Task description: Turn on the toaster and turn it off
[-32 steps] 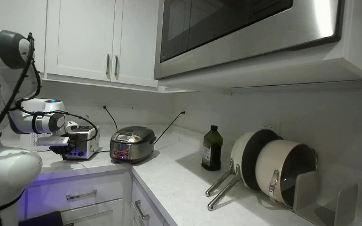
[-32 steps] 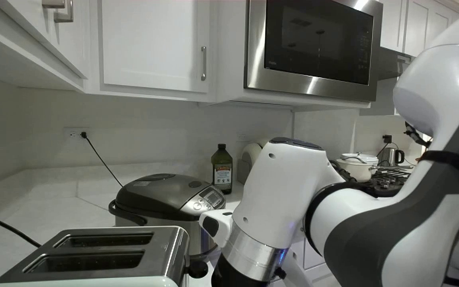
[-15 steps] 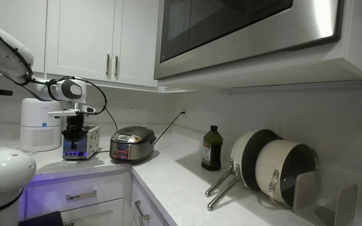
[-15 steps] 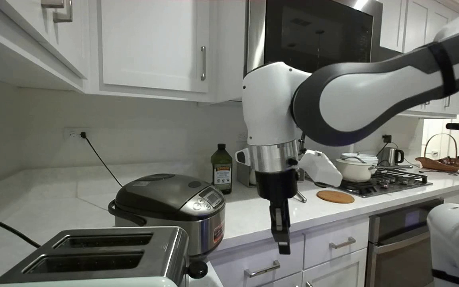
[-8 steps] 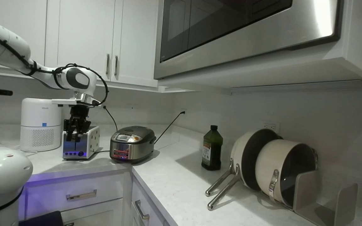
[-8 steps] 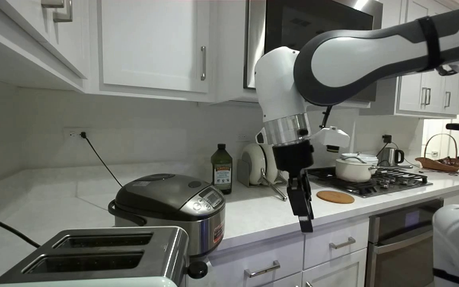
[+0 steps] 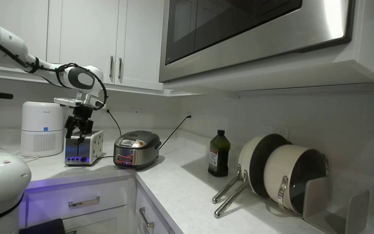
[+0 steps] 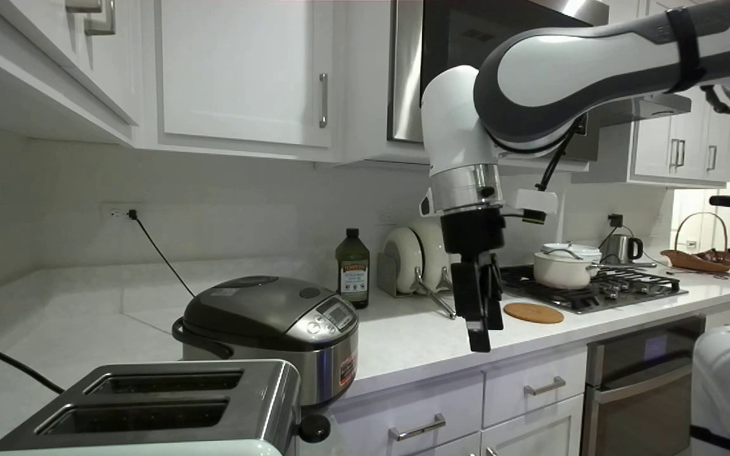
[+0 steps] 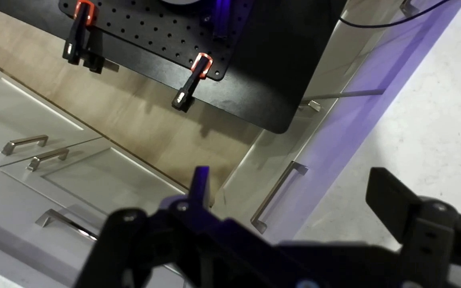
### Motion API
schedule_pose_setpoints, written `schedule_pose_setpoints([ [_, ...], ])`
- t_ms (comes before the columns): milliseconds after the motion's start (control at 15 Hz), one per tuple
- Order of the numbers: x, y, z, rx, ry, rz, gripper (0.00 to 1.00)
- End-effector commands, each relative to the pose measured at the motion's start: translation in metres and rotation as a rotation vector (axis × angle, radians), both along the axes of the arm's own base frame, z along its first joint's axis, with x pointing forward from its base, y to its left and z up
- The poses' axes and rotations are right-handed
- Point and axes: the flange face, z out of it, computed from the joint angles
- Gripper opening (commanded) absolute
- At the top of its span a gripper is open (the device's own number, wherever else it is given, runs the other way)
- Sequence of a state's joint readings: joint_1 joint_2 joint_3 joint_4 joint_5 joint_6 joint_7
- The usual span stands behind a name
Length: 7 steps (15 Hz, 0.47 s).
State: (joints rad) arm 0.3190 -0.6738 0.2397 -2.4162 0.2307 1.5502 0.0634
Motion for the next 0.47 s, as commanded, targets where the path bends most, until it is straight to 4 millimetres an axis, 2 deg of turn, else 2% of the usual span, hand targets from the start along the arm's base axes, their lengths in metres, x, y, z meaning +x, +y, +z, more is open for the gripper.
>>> schedule_pose_setpoints([
  [0,-0.0001,0.0012,0.0043,0.017,0.01,-0.052,1.0],
  [400,0.0011,-0.0003,0.0004,0.014,0.008,-0.019,1.0],
])
